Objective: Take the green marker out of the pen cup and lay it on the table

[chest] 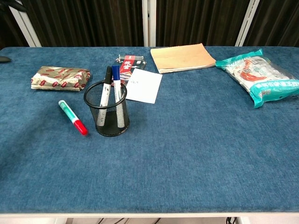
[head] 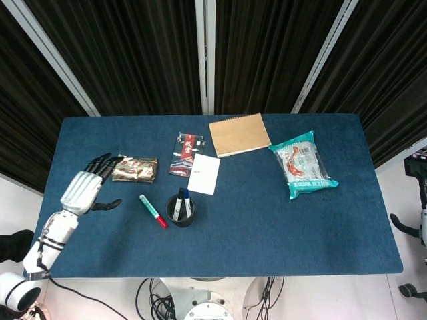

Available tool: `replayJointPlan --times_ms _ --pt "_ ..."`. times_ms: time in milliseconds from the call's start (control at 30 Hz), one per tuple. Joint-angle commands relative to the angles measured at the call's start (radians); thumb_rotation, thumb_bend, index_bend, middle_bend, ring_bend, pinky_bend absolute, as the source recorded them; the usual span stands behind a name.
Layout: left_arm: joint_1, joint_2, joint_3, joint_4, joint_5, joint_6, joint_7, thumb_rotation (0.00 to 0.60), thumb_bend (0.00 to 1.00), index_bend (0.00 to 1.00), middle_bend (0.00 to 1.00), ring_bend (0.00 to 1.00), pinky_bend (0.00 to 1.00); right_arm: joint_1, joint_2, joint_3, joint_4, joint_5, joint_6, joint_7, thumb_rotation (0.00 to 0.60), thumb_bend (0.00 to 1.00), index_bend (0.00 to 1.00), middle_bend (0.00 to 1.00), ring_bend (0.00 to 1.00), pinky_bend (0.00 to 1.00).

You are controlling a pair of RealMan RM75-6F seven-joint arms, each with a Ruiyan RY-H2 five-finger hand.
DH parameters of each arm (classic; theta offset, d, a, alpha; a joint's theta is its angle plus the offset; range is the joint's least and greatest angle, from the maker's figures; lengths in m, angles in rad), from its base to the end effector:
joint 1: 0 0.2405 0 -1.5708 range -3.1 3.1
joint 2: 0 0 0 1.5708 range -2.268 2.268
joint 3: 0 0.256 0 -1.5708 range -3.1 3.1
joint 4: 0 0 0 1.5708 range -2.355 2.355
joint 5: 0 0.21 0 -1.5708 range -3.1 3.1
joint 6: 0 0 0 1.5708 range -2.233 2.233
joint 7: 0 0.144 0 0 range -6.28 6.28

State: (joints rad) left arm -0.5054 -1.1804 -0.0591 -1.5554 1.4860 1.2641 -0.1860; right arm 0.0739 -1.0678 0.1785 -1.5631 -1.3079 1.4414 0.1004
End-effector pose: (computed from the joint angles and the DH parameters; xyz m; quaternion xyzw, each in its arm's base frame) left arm -0.2278 0.2992 0.1175 -0.6741 -0.3771 -0.4727 0.4242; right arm -0.3409 -0.2020 0.2073 0.5039 -0.4050 0.3933 0.6538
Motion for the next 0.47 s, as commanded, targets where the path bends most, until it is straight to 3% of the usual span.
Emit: replayJointPlan --times_ms 33,267,467 --pt "0.069 0.037 -0.002 -0.013 -0.002 0.09 0.096 0.6 0.19 0.06 0.08 0.0 0.11 -0.002 0.001 -0.004 -0.002 -0.007 0.003 0.001 0.6 0.13 0.0 0.0 0.0 0.0" --pt "0.166 0.063 0.029 0.002 -0.037 0.157 0.198 0.6 0.19 0.07 0.08 0.0 0.09 -0.009 -0.016 -0.026 0.025 -0.02 -0.005 0.006 0.6 0.13 0.0 0.0 0.0 0.0" --pt "0.22 0.069 0.047 0.029 -0.07 0.15 0.16 0.6 0.19 0.1 0.08 0.0 0.08 -0.005 -0.035 -0.036 0.049 -0.025 -0.02 0.003 0.6 0.13 0.0 0.0 0.0 0.0"
